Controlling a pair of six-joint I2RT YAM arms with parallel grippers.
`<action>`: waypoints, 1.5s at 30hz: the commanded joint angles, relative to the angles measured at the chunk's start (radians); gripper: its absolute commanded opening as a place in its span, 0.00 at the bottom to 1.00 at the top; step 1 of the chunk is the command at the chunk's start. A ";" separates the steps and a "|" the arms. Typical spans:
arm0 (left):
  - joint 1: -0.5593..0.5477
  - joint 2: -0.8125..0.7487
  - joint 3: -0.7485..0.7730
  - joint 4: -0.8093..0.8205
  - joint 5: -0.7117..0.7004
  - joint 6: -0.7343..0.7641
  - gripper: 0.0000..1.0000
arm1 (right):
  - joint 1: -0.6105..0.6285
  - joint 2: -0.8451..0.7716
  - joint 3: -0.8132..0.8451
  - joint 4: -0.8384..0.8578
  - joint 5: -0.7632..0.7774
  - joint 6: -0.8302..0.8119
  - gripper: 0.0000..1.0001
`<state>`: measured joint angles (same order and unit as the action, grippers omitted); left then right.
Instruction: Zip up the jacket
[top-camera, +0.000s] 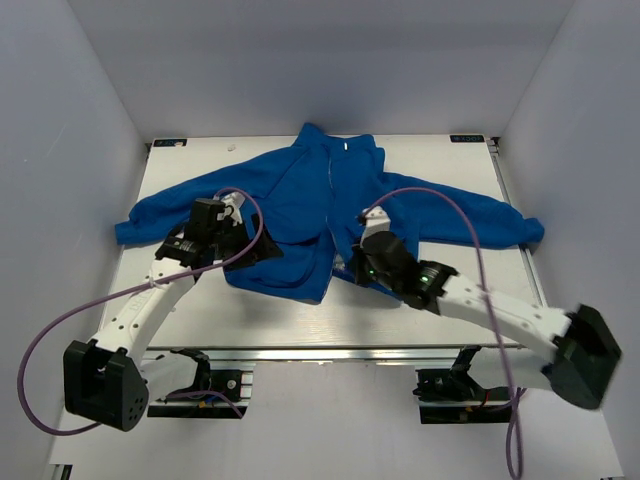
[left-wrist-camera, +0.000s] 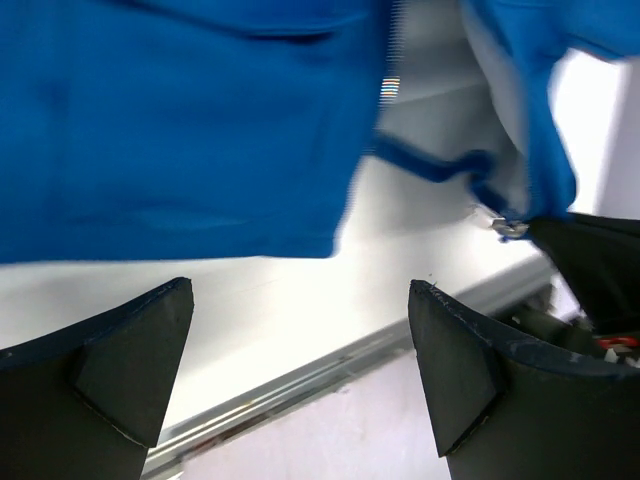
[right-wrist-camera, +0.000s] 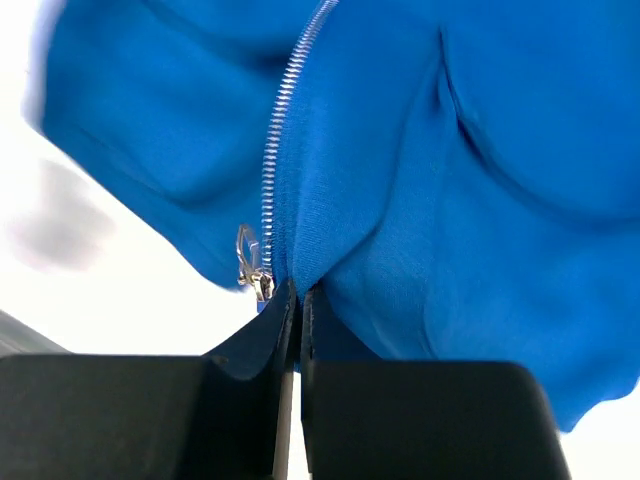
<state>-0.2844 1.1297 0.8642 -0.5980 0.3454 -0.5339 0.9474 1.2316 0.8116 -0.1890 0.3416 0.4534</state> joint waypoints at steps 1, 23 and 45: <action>-0.027 -0.008 0.047 0.101 0.116 -0.006 0.98 | -0.002 -0.157 -0.124 0.280 0.017 -0.084 0.00; -0.489 0.405 0.268 -0.126 -0.389 0.061 0.97 | -0.015 -0.368 -0.176 -0.099 0.223 0.191 0.00; -0.539 0.533 0.226 -0.074 -0.393 0.048 0.80 | -0.022 -0.455 -0.238 -0.145 0.237 0.238 0.00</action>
<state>-0.8131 1.6810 1.0611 -0.6952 -0.0307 -0.4870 0.9295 0.7795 0.5831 -0.3374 0.5472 0.6750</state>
